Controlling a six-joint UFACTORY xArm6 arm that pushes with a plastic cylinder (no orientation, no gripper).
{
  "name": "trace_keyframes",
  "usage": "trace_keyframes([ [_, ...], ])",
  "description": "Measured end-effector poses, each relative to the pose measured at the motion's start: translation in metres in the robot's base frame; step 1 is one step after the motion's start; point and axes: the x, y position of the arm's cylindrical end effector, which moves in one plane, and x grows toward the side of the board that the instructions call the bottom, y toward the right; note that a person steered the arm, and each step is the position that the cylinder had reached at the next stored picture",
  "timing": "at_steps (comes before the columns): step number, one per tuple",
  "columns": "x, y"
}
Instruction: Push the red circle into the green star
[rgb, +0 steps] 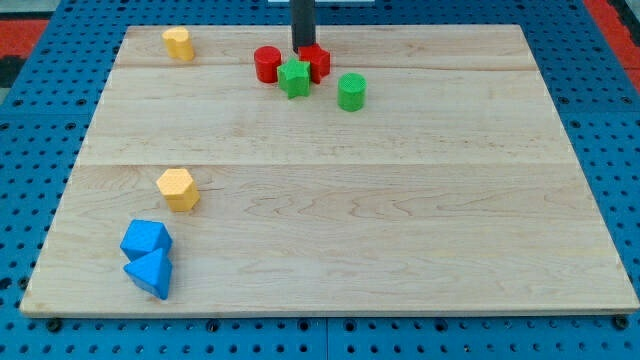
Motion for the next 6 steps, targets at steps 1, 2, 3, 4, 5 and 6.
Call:
trace_keyframes([
  [1,0.036,0.013],
  [2,0.003,-0.021],
  [3,-0.014,-0.087],
  [4,0.027,-0.067],
  [5,0.053,-0.015],
  [6,0.103,0.006],
])
